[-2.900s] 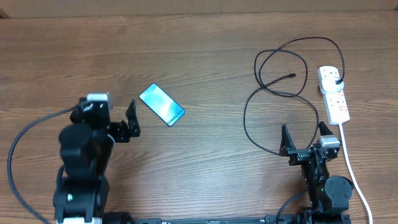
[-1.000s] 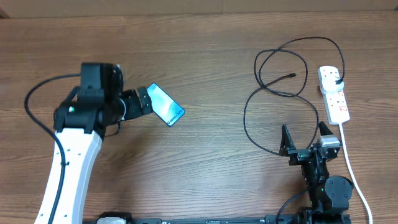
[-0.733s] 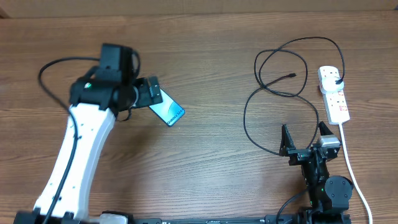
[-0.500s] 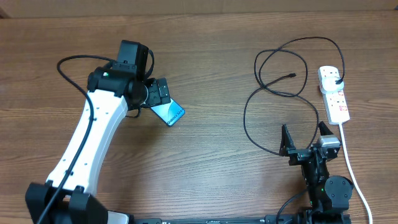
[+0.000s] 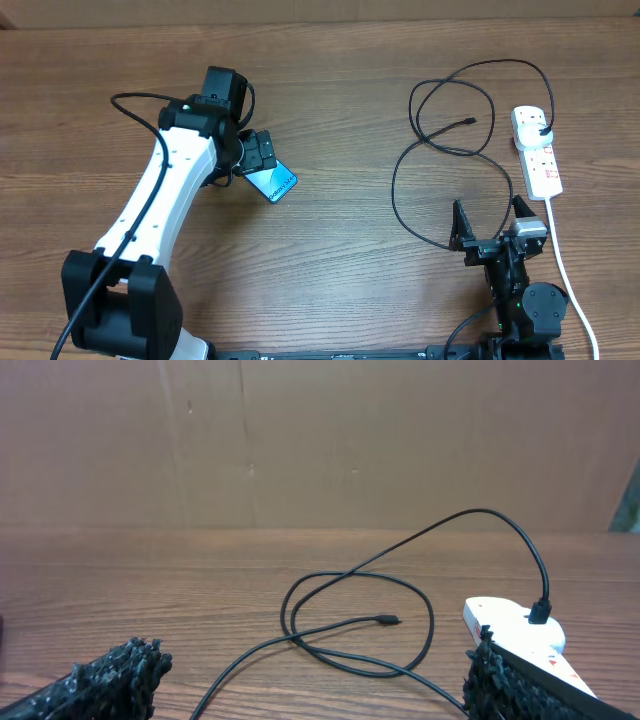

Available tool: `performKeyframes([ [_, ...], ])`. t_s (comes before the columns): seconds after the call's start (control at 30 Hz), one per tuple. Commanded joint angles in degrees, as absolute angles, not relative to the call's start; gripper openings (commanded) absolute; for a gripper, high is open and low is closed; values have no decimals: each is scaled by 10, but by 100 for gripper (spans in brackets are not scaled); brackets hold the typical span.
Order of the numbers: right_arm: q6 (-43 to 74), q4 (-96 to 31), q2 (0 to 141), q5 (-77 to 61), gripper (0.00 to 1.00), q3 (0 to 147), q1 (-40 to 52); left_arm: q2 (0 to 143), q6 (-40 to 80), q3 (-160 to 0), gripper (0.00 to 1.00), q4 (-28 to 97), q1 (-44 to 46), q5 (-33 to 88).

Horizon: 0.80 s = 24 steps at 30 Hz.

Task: Plug charger to phone and switch on socket
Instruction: 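Move the left gripper over the blue phone and lower toward it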

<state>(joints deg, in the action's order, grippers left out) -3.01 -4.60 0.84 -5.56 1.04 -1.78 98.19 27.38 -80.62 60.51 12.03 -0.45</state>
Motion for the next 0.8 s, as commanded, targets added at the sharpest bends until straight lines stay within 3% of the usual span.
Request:
performKeyframes([
  [0.0,-31,-44,2,-56,100,5,-20,996,307,-820,100,597,120,19],
  [0.4,-31,-44,2,-56,100,5,-20,1000,440,-817,100,586,121,26],
  [0.77,-31,-44,2,-56,100,5,-20,1000,463,-817,100,587,121,26],
])
